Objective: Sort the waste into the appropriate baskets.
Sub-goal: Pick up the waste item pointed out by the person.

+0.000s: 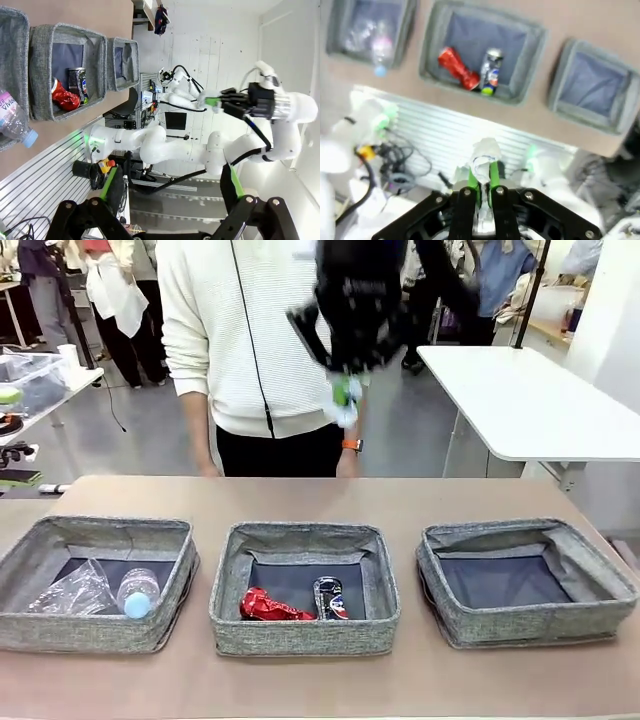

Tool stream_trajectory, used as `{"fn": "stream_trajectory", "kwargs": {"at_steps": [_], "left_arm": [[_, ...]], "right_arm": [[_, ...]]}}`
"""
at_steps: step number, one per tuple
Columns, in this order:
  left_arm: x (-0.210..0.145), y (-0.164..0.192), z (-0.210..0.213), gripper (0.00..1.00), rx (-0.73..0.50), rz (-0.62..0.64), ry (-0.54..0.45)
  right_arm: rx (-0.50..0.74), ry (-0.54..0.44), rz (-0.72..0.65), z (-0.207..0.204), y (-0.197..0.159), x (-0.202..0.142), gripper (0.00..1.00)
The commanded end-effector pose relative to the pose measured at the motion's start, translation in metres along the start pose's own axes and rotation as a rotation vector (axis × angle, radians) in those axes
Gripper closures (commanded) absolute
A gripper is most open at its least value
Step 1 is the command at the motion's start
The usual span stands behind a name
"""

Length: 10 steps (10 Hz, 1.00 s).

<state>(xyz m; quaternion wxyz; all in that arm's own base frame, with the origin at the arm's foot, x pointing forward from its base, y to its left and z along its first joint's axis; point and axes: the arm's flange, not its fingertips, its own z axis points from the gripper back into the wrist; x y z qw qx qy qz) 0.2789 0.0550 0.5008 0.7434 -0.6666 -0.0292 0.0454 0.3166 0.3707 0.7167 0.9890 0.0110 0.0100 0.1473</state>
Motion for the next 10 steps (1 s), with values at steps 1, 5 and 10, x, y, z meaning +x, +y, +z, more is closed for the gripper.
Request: {"fn": "stream_trajectory", "kwargs": {"at_steps": [1,5,10], "left_arm": [[-0.001,-0.002,0.000,0.00,-0.011,-0.019,0.002],[-0.001,-0.002,0.000,0.00,-0.011,-0.019,0.002],[-0.001,-0.002,0.000,0.00,-0.011,-0.019,0.002]], "right_arm": [[-0.125,-0.070,-0.077,0.059,0.036,0.024,0.92],[-0.114,-0.173,-0.064,0.082,0.048,0.012,0.92],[-0.085,-0.179,-0.045,0.058,0.042,0.006,0.92]]}}
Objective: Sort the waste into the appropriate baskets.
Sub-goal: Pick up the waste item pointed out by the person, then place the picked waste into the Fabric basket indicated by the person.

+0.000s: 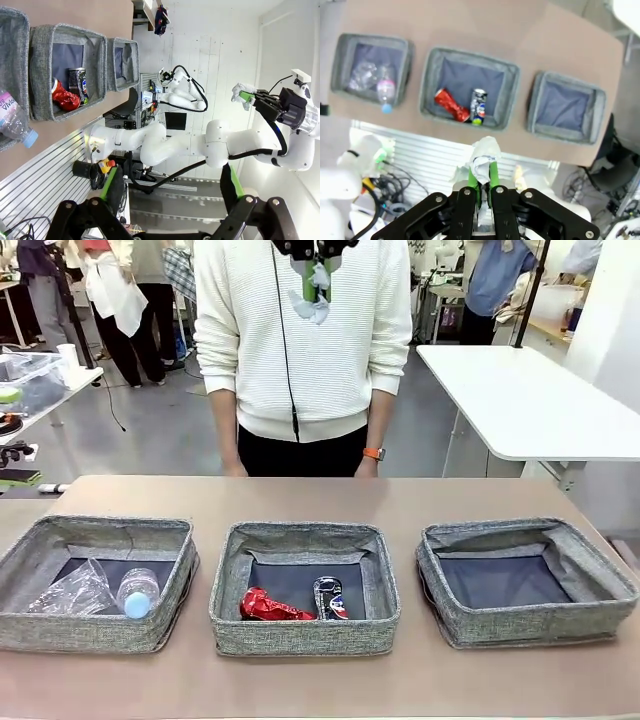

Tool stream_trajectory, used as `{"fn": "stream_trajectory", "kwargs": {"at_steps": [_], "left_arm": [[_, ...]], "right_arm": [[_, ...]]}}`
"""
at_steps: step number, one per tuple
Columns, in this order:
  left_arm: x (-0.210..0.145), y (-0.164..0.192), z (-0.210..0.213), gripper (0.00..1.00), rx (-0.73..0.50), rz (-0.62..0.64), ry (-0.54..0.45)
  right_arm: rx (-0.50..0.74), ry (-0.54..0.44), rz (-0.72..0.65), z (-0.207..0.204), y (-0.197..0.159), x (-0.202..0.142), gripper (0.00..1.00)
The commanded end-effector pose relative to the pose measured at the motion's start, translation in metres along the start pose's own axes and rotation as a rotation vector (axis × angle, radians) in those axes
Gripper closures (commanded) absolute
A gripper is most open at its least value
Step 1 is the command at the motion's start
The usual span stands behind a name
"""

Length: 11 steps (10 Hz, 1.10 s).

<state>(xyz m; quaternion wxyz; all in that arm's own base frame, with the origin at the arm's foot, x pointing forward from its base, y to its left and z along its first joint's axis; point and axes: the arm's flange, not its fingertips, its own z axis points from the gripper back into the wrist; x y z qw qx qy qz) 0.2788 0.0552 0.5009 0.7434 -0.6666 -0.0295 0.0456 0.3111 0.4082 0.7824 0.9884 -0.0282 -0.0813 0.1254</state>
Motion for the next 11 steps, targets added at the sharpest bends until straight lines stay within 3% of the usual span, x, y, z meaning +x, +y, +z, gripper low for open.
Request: {"fn": "stream_trajectory", "kwargs": {"at_steps": [1,2,11], "left_arm": [[-0.001,-0.002,0.000,0.00,-0.011,-0.019,0.003],[-0.001,-0.002,0.000,0.00,-0.011,-0.019,0.003],[-0.001,-0.002,0.000,0.00,-0.011,-0.019,0.003]], "right_arm": [[0.034,-0.016,-0.024,-0.015,0.010,0.002,0.92],[0.000,0.000,0.000,0.000,0.000,0.000,0.92],[0.000,0.000,0.000,0.000,0.000,0.000,0.92]]}}
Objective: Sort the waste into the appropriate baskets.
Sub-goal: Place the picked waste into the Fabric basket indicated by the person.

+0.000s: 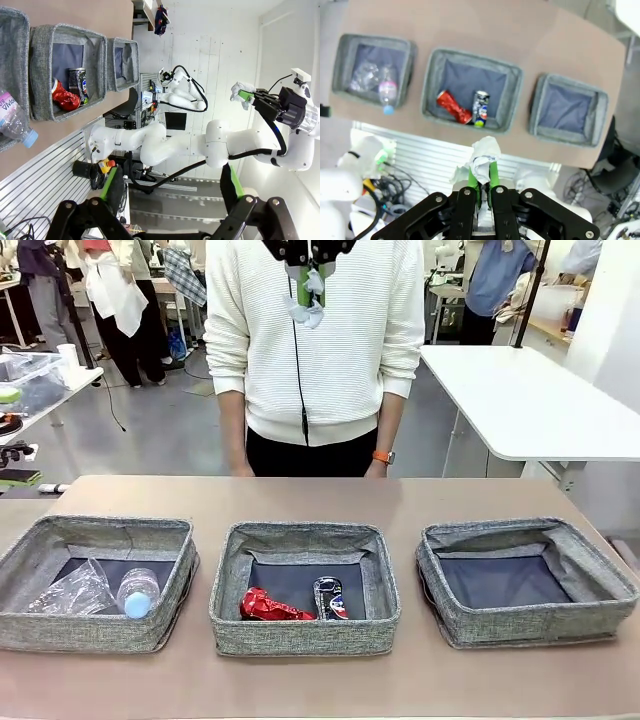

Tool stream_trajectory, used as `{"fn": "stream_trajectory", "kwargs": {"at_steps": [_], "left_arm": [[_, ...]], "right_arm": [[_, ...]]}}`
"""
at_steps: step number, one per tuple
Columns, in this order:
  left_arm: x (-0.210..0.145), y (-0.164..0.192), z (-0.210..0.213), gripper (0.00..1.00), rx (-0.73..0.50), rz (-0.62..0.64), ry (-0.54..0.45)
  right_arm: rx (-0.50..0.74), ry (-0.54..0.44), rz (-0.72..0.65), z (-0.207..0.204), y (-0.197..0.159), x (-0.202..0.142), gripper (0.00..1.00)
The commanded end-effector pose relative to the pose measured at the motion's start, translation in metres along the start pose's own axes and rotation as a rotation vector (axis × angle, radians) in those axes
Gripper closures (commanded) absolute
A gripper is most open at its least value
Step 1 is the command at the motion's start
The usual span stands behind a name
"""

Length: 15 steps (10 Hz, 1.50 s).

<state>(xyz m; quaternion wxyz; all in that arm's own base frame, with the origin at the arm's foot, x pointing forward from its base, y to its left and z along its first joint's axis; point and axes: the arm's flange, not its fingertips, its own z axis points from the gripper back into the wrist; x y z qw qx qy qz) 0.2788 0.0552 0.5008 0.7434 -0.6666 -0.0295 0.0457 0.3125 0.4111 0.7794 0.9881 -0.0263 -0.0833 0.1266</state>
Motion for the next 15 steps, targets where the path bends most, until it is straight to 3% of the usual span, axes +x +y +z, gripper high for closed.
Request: {"fn": "stream_trajectory", "kwargs": {"at_steps": [1,13,15], "left_arm": [[-0.001,-0.002,0.000,0.00,-0.011,-0.019,0.003],[-0.001,-0.002,0.000,0.00,-0.011,-0.019,0.003],[-0.001,-0.002,0.000,0.00,-0.011,-0.019,0.003]], "right_arm": [[-0.004,0.005,-0.002,0.003,-0.003,-0.002,0.92],[0.000,0.000,0.000,0.000,0.000,0.000,0.92],[-0.024,0.006,0.150,-0.028,-0.038,-0.004,0.92]]}}
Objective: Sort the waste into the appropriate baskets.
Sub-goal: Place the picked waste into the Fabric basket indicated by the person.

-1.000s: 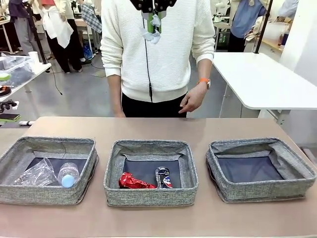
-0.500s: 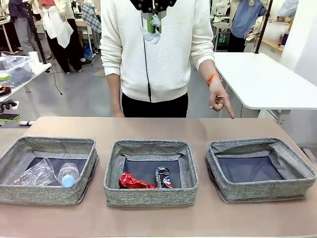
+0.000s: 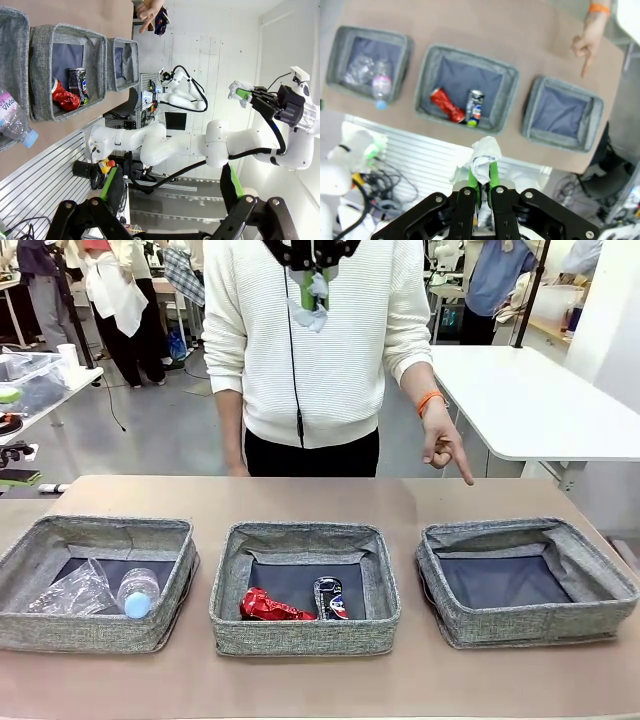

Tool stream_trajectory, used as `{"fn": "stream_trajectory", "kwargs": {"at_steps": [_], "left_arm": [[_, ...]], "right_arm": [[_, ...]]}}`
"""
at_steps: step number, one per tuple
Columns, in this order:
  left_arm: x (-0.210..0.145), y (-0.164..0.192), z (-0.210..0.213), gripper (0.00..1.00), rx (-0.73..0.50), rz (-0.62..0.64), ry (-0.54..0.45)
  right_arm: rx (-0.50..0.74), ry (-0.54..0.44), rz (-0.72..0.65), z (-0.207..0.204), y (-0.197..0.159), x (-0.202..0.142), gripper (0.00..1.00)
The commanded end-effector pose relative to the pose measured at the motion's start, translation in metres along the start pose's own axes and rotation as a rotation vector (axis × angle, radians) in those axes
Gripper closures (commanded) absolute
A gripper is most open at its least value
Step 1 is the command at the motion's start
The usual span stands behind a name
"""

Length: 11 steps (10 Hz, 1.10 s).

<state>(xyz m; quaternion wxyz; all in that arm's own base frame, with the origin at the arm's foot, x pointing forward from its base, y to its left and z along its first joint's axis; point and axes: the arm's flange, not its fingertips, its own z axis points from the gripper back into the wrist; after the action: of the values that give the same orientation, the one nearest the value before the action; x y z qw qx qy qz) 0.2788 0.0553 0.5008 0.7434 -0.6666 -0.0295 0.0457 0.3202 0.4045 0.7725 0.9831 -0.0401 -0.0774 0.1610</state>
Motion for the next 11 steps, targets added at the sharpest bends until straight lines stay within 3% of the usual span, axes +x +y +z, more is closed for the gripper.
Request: {"fn": "stream_trajectory", "kwargs": {"at_steps": [1,4,6,9,11], "left_arm": [[-0.001,-0.002,0.000,0.00,-0.011,-0.019,0.003],[-0.001,-0.002,0.000,0.00,-0.011,-0.019,0.003],[-0.001,-0.002,0.000,0.00,-0.011,-0.019,0.003],[-0.001,-0.002,0.000,0.00,-0.011,-0.019,0.003],[-0.001,-0.002,0.000,0.00,-0.011,-0.019,0.003]], "right_arm": [[-0.013,0.046,0.038,-0.053,-0.074,-0.016,0.92],[0.057,0.162,-0.066,-0.174,-0.203,-0.061,0.92],[0.231,0.216,-0.084,-0.260,-0.269,-0.101,0.92],[0.425,0.248,-0.336,-0.374,-0.308,-0.132,0.92],[0.503,0.237,-0.490,-0.410,-0.309,-0.135,0.92]]}}
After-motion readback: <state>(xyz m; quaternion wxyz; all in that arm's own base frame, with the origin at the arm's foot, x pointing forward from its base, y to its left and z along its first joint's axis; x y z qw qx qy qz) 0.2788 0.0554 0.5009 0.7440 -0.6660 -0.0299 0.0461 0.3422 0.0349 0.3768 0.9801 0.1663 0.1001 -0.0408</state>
